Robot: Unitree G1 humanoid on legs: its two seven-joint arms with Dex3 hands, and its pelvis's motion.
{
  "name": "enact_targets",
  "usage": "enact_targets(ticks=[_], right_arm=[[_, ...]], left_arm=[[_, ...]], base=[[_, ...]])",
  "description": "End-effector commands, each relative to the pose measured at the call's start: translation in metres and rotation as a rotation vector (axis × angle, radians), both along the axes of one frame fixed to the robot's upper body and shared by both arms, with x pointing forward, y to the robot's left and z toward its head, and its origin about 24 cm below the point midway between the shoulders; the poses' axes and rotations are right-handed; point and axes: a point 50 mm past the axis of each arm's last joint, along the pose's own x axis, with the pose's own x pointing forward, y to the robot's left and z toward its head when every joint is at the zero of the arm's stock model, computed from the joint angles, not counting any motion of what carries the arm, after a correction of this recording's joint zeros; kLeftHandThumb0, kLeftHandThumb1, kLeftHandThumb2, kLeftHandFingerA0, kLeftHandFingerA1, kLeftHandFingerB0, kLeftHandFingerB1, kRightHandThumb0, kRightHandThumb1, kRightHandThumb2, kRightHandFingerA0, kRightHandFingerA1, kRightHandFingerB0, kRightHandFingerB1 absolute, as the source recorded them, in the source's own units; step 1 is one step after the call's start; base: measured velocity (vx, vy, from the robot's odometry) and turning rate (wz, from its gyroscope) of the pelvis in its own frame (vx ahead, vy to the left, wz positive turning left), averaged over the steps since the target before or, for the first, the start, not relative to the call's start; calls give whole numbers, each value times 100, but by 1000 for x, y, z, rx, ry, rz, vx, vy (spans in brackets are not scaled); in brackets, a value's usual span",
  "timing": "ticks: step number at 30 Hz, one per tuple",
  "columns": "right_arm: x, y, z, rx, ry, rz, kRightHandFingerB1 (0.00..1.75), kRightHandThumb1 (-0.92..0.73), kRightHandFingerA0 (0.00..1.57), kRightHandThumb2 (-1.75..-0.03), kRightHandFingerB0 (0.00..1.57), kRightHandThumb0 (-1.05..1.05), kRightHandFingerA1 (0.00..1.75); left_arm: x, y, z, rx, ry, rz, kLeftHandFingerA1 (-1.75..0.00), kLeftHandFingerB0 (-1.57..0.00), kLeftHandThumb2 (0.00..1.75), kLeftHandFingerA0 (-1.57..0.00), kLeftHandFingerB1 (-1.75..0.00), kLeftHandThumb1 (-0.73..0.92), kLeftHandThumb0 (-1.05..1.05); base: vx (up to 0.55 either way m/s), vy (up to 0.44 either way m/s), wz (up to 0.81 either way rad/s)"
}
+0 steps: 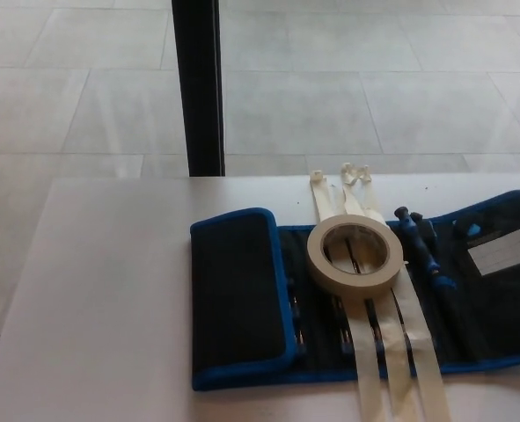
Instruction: The robot uses its right hand to open a black folded toolkit cover kept in the middle of the desk
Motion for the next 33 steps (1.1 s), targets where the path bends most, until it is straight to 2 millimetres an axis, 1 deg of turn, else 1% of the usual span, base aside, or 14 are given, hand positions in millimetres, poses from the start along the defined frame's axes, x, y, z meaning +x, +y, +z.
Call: enact_targets(ticks=[1,4,5,8,12,15,19,20,23,25,26,27,29,33], right_arm=[[-94,-132,16,751,-526,-553,92,-82,57,-83,8,-49,142],[-103,-145,26,688,-476,-505,96,-90,57,-70,19,-60,146],[-110,-153,33,682,-459,-496,79,-88,65,-69,7,-62,145],[-144,-177,46,613,-378,-494,61,-82,68,-64,16,-67,110],[-171,-185,38,607,-255,-547,77,-80,81,-64,24,-68,126],[-186,-183,16,655,-240,-527,75,-79,80,-65,45,-67,117],[-190,-178,-3,706,-224,-456,73,-83,73,-65,48,-63,98],[-189,-172,-17,724,-226,-450,83,-79,84,-64,48,-63,123],[-183,-160,-37,761,-245,-442,81,-79,82,-64,53,-62,119],[-177,-152,-47,833,-343,-478,71,-78,78,-63,35,-63,115],[-175,-150,-49,844,-382,-479,62,-60,82,-108,23,-53,100],[-175,-148,-50,868,-478,-532,62,-83,85,-64,23,-62,112],[-174,-142,-60,897,-513,-554,74,-82,90,-63,43,-62,108],[-172,-138,-64,869,-454,-509,76,-75,85,-63,45,-68,98]], left_arm=[[-5,19,16,41,-55,23,-134,-78,120,-75,-135,32,-105],[-5,20,17,38,-53,28,-134,-76,123,-73,-135,30,-105],[-5,21,17,45,-51,25,-135,-78,122,-70,-135,32,-105],[-6,23,19,47,-52,28,-136,-76,122,-72,-136,31,-105],[-8,25,20,43,-53,32,-131,-70,117,-70,-136,33,-105],[-9,25,20,40,-52,36,-132,-71,114,-72,-137,34,-105],[-9,25,18,38,-51,33,-136,-72,124,-71,-137,28,-105],[-9,24,17,31,-53,35,-131,-68,114,-69,-143,35,-105],[-7,22,17,26,-54,37,-133,-68,113,-70,-143,37,-105],[-7,21,16,30,-44,28,-137,-67,125,-66,-138,31,-105],[-7,21,16,26,-47,32,-133,-66,111,-69,-143,38,-105],[-8,19,13,14,-55,31,-132,-67,110,-69,-143,37,-105],[-10,19,11,-3,-58,47,-135,-69,122,-67,-139,30,-105],[-9,20,13,24,-38,47,-138,-65,113,-67,-146,38,-105]], base=[[0,0,0],[0,0,0],[0,0,0],[0,0,0],[0,0,0],[0,0,0],[0,0,0],[0,0,0],[0,0,0],[0,0,0],[0,0,0],[0,0,0],[0,0,0],[0,0,0]])
